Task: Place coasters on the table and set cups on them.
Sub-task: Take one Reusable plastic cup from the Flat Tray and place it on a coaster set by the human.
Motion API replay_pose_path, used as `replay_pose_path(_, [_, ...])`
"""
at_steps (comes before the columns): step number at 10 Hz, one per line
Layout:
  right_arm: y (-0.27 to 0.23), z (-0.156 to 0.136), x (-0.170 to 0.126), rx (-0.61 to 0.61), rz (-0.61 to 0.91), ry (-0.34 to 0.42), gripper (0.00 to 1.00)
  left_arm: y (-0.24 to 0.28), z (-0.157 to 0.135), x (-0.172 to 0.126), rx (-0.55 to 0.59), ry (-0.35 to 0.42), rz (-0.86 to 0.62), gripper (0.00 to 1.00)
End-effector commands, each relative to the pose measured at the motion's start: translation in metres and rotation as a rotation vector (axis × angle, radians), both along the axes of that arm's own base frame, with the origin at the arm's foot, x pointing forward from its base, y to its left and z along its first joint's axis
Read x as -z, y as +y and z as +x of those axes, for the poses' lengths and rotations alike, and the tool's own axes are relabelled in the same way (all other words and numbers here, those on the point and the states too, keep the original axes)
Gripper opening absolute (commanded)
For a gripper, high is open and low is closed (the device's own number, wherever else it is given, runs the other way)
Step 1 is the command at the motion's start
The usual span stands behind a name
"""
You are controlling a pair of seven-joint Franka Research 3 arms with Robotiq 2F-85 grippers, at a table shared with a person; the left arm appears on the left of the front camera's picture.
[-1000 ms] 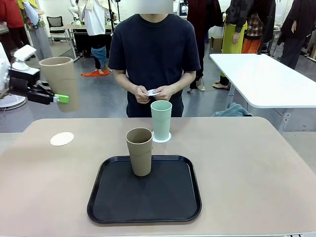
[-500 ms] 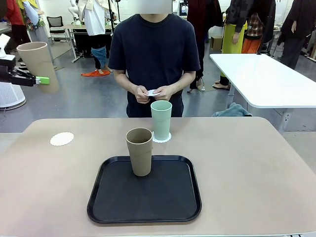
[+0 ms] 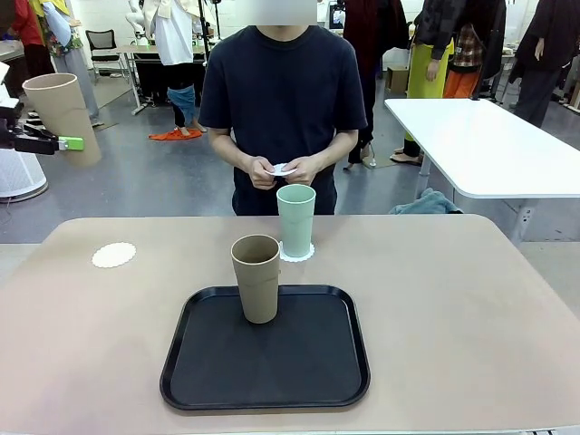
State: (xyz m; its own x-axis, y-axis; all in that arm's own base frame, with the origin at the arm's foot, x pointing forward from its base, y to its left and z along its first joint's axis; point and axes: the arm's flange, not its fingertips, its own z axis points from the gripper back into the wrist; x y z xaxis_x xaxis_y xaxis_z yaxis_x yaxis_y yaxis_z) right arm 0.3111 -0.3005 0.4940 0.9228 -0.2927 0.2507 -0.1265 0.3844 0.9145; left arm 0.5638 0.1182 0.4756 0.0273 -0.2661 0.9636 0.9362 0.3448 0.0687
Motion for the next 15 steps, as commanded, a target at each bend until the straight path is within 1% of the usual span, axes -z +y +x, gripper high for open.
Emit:
replay_pose_path(1, [0.001, 0.0, 0.001, -0.001, 0.007, -0.005, 1.0, 0.0, 0.0, -0.002, 0.001, -0.006, 0.002, 0.82])
replay_pose_path(6, [0.001, 0.0, 0.001, -0.001, 0.007, -0.005, 1.0, 0.0, 0.0, 0.0, 0.0, 0.0, 0.0, 0.82])
replay_pose_path(7, [0.001, 0.0, 0.001, -0.001, 0.007, -0.005, 1.0, 0.003, -0.005, 0.017, 0.014, 0.043, -0.003, 0.82])
replay_pose_path(9, [0.001, 0.0, 0.001, -0.001, 0.007, -0.005, 1.0, 0.011, -0.017, 0.051, 0.077, 0.104, -0.005, 0.82])
replay_pose_path(10, [0.001, 0.0, 0.001, -0.001, 0.007, -0.005, 1.0, 0.015, -0.021, 0.073, 0.1, 0.113, 0.007, 0.82])
replay_pose_path(11, [0.001, 0.0, 0.001, -0.001, 0.007, -0.005, 1.0, 0.018, -0.022, 0.086, 0.147, 0.127, 0.003, 0.82])
replay_pose_path(14, [0.001, 0.0, 0.001, -0.001, 0.007, -0.005, 1.0, 0.018, -0.016, 0.137, 0.165, 0.113, 0.041, 0.82])
replay_pose_path(15, [0.001, 0.0, 0.001, -0.001, 0.007, -0.005, 1.0, 0.015, -0.012, 0.15, 0.171, 0.113, 0.036, 0.82])
